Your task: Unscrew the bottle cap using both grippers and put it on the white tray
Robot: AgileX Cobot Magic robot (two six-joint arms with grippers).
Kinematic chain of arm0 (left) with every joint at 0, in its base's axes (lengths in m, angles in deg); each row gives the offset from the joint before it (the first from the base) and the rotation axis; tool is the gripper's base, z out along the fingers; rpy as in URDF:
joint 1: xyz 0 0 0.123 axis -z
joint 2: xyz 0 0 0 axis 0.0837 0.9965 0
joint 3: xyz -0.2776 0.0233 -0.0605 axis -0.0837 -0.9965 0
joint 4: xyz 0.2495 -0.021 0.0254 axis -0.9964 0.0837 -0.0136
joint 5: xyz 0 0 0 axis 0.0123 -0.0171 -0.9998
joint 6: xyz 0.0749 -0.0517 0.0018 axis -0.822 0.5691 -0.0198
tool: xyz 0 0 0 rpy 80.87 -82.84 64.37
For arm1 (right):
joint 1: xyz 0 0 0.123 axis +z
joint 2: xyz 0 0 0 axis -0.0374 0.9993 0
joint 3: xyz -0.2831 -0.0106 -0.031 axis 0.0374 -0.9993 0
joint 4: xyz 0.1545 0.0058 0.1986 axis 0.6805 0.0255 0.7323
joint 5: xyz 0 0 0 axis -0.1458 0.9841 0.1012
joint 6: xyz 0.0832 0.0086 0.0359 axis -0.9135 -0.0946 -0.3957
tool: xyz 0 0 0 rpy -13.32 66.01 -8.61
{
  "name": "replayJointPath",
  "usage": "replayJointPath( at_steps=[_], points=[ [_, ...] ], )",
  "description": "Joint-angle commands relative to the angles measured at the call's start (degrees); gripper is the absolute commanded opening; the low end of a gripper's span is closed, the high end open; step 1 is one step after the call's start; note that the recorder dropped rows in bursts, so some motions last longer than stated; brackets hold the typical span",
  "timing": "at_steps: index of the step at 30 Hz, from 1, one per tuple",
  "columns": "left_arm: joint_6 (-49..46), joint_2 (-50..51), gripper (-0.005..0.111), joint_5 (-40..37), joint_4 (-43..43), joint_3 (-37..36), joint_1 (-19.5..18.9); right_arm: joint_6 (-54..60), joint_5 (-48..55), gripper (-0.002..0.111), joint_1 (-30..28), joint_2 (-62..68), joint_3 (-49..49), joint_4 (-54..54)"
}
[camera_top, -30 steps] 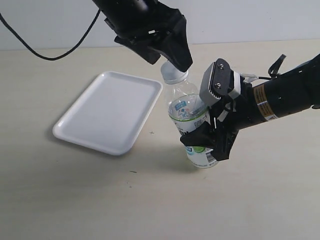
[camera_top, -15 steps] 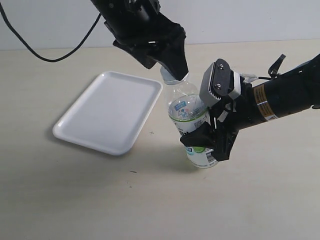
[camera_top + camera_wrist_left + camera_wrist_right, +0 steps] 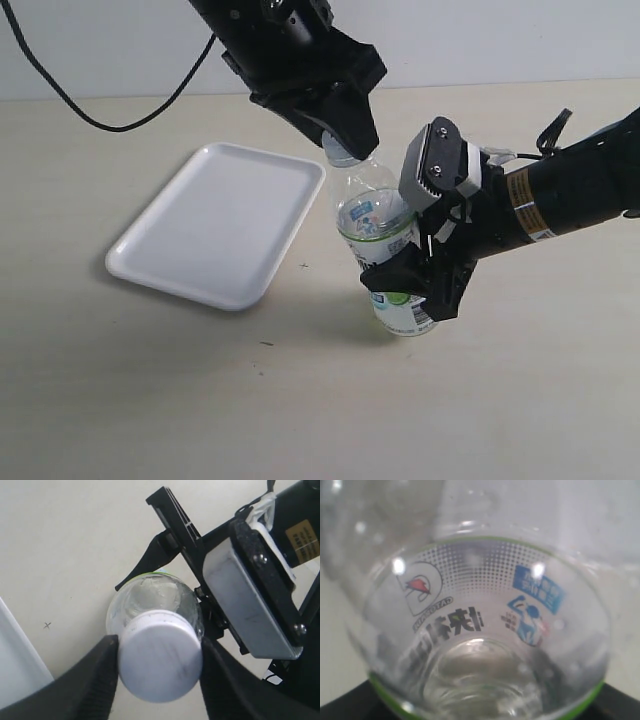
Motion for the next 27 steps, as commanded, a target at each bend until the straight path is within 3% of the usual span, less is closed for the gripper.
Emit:
replayJointPath(
  at_steps=[1, 9, 13, 27],
  points=[
    [1.21, 1.49, 0.033, 0.22, -0.2, 0.21, 0.12, -0.15, 0.66, 0.0, 0.06, -0.1, -0.15, -1.8],
    [2.08, 1.19, 0.0, 0.22, -0.84, 0.93, 0.12, -0.14, 0.66, 0.0, 0.06, -0.1, -0.15, -1.8],
    [3.55, 1.19, 0.0, 0.22, -1.23, 2.26, 0.12, -0.14, 0.66, 0.0, 0.06, -0.1, -0.15, -1.8],
    [37.86, 1.19, 0.0, 0.22, -5.62, 3.68, 0.12, 2.91, 1.43, 0.0, 0.06, -0.1, -0.15, -1.8]
  ],
)
